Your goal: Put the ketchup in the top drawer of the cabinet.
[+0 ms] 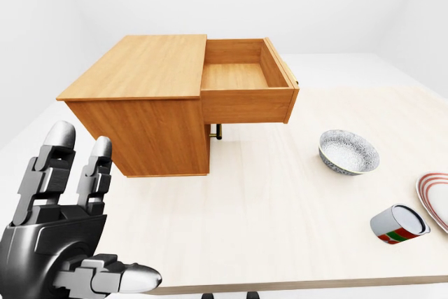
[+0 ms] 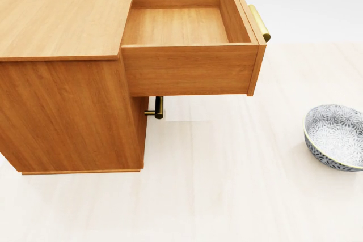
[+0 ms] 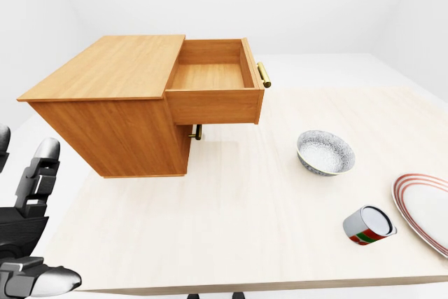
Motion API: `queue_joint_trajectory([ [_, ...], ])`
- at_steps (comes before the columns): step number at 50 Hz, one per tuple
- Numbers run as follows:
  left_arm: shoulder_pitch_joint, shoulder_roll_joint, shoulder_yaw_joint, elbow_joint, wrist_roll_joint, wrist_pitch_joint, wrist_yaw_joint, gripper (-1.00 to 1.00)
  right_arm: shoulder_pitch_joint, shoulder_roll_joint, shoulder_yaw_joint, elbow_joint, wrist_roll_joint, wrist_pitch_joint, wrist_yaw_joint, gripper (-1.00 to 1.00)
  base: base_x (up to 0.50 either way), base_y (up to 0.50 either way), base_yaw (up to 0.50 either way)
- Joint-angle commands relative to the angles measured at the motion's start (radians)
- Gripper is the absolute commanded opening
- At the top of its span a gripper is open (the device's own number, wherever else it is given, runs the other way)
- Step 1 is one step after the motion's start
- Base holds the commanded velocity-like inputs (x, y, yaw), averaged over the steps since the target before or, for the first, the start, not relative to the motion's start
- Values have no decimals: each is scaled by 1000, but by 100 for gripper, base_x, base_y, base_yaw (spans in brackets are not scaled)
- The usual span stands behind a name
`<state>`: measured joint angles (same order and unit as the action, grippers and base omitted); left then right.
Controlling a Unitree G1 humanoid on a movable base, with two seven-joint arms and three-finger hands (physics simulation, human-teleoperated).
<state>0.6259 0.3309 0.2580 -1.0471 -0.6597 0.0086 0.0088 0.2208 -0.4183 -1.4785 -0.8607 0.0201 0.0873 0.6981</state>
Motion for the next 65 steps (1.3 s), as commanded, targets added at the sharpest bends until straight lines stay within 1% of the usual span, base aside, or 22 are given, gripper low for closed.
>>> queue_joint_trajectory([
  [1, 3, 0, 2, 0, 0, -3, -1, 100, -19, 4, -53, 108, -127, 0, 0, 100, 0, 0, 0],
  [4, 6, 2, -6, 0, 6, -9, 1, 100, -12, 24, -40, 129, -135, 0, 0, 100, 0, 0, 0],
  [7, 0, -1, -18, 0, 20, -3, 3, 100, -5, 51, -12, 145, -144, 0, 0, 100, 0, 0, 0],
  [11, -4, -3, -11, 0, 16, 4, 2, 100, 13, 75, 18, 180, -159, 0, 0, 100, 0, 0, 0],
  [13, -18, -11, -10, 0, 20, 21, 2, 100, 17, 77, 28, 198, -169, 0, 0, 100, 0, 0, 0],
  [17, -14, -15, -14, 0, 27, 19, -3, 100, 22, 85, 40, 228, -173, 0, 0, 100, 0, 0, 0],
  [22, -13, -18, -20, 0, 35, 17, -5, 100, 31, 105, 104, 277, -220, 0, 0, 100, 0, 0, 0],
  [27, -22, -24, -16, 0, 36, 29, -8, 100, 30, 114, 180, 321, -306, 0, 0, 100, 0, 0, 0],
  [30, -12, -24, -23, 0, 42, 17, -11, 100, 18, 111, 222, 364, -325, 0, 0, 100, 0, 0, 0],
  [32, -1, -19, -30, 0, 45, 3, -11, 100, 17, 107, 242, 403, -333, 0, 0, 100, 0, 0, 0],
  [34, -5, -17, -31, 0, 45, 6, -6, 100, 16, 103, 251, 424, -335, 0, 0, 100, 0, 0, 0],
  [35, -15, -17, -26, 0, 41, 17, -3, 100, 17, 102, 261, 439, -339, 0, 0, 100, 0, 0, 0],
  [37, -20, -22, -21, 0, 39, 26, -5, 100, 18, 100, 270, 453, -346, 0, 0, 100, 0, 0, 0],
  [41, -12, -26, -28, 0, 48, 15, -12, 100, 16, 89, 296, 472, -364, 0, 0, 100, 0, 0, 0],
  [43, -15, -33, -28, 0, 52, 21, -16, 100, 16, 87, 306, 478, -374, 0, 0, 100, 0, 0, 0],
  [49, -13, -39, -35, 0, 62, 20, -22, 100, 5, 77, 336, 504, -403, 0, 0, 100, 0, 0, 0],
  [54, -19, -46, -37, 0, 69, 28, -25, 100, 0, 79, 365, 506, -424, 0, 0, 100, 0, 0, 0],
  [57, -14, -37, -33, 0, 59, 21, -21, 100, -2, 80, 385, 534, -427, 0, 0, 100, 0, 0, 0],
  [60, -22, -41, -36, 0, 65, 29, -20, 100, -1, 77, 399, 559, -434, 0, 0, 100, 0, 0, 0],
  [61, -19, -43, -45, 0, 75, 26, -21, 100, 0, 75, 402, 565, -434, 0, 0, 100, 0, 0, 0],
  [63, -5, -46, -70, 0, 99, 10, -26, 100, 5, 79, 409, 577, -436, 0, 0, 100, 0, 0, 0],
  [65, -4, -43, -82, 0, 108, 7, -24, 100, 8, 82, 413, 589, -438, 0, 0, 100, 0, 0, 0],
])
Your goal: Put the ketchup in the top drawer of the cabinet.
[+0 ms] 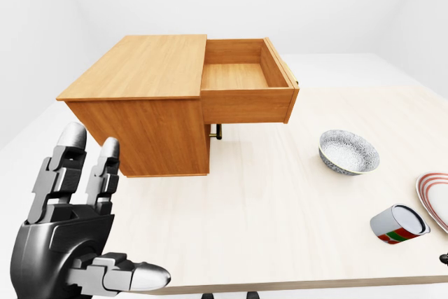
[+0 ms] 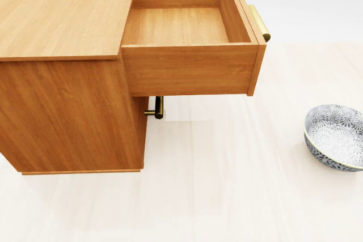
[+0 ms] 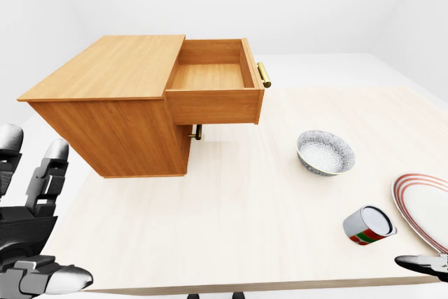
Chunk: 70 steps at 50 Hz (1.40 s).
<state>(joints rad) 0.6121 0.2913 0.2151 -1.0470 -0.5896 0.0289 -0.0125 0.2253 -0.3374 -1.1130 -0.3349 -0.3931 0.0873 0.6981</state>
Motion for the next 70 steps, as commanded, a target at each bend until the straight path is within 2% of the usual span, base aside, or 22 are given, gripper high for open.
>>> queue_joint_trajectory([
  [1, 4, -4, -38, 0, 39, -7, 0, 100, 1, -3, 50, 72, -26, 0, 0, 100, 0, 0, 0],
  [5, -11, -12, -19, 0, 27, 17, -4, 100, -6, -20, 63, 98, -32, 0, 0, 100, 0, 0, 0],
  [9, -5, -9, -13, 0, 20, 7, -5, 100, -13, -34, 82, 138, -42, 0, 0, 100, 0, 0, 0],
  [16, -1, -16, -12, 0, 22, 5, -12, 100, -26, -59, 112, 196, -38, 0, 0, 100, 0, 0, 0],
  [38, -8, -29, -6, 0, 26, 16, -23, 100, -48, -104, 177, 310, -48, 0, 0, 100, 0, 0, 0],
  [42, -11, -16, 9, 0, 5, 16, -12, 100, -58, -123, 186, 350, -25, 0, 0, 100, 0, 0, 0],
  [51, 7, 0, -17, 0, 21, -14, 0, 100, -82, -151, 233, 393, -15, 0, 0, 100, 0, 0, 0],
  [62, 6, 6, -9, 0, 9, -15, 4, 100, -84, -165, 258, 436, -6, 0, 0, 100, 0, 0, 0],
  [70, 1, -3, -17, 0, 21, -5, -1, 100, -83, -176, 266, 492, -1, 0, 0, 100, 0, 0, 0],
])
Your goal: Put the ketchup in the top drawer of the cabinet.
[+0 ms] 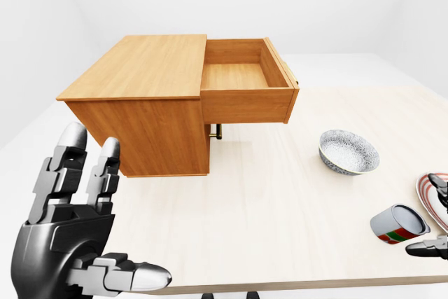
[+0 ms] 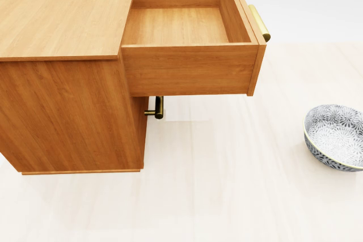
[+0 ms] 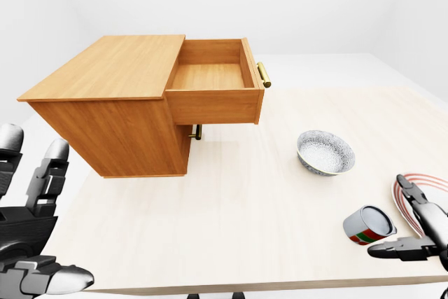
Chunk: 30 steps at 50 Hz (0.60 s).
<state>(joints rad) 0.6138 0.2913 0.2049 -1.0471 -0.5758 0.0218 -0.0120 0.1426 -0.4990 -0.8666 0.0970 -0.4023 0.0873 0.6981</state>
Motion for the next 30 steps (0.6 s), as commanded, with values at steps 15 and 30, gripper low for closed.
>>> queue_joint_trajectory([
  [15, -8, -15, -12, 0, 22, 13, -6, 100, 17, -19, 23, 83, -22, 0, 0, 100, 0, 0, 0],
  [30, -7, -24, -11, 0, 28, 15, -17, 100, 13, -19, 33, 89, -37, 0, 0, 100, 0, 0, 0],
])
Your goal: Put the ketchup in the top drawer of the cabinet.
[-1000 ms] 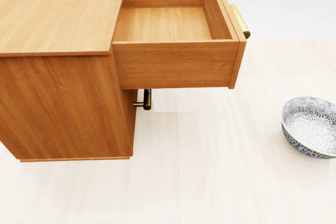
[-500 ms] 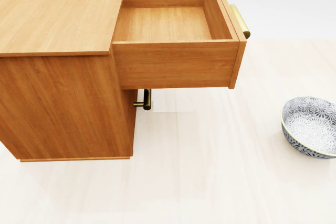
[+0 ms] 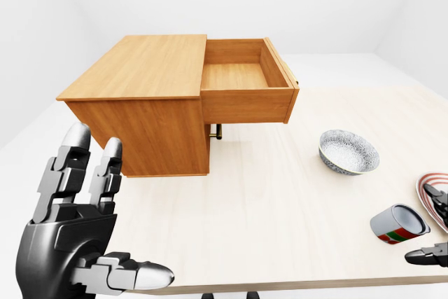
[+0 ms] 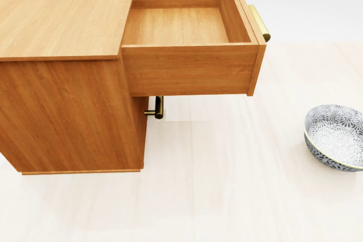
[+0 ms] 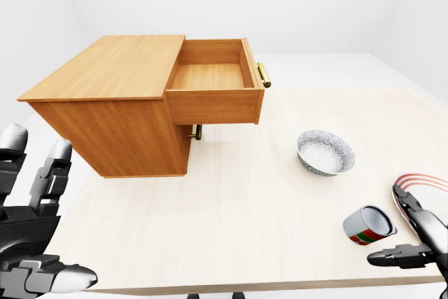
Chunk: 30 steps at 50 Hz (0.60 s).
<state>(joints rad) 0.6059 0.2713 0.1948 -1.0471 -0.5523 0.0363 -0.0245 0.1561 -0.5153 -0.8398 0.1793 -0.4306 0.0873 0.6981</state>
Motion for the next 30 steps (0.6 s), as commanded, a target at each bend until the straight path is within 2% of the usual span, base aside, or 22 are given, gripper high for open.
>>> queue_joint_trajectory([
  [1, 2, -1, -2, 0, 5, -2, -3, 100, 1, -3, 5, 10, -9, 0, 0, 100, 0, 0, 0],
  [8, 3, -2, -6, 0, 7, -3, -3, 100, 0, 0, 18, 26, -15, 0, 0, 100, 0, 0, 0],
  [13, -6, -18, -7, 0, 19, 9, -13, 100, -2, -8, 30, 49, -17, 0, 0, 100, 0, 0, 0],
  [18, 0, -12, -4, 0, 11, 2, -12, 100, -7, -16, 39, 90, -6, 0, 0, 100, 0, 0, 0],
  [22, -7, -21, -4, 0, 17, 12, -16, 100, -2, -14, 46, 84, -3, 0, 0, 100, 0, 0, 0],
  [30, 1, -12, -10, 0, 16, 0, -11, 100, -10, -21, 55, 102, -4, 0, 0, 100, 0, 0, 0],
])
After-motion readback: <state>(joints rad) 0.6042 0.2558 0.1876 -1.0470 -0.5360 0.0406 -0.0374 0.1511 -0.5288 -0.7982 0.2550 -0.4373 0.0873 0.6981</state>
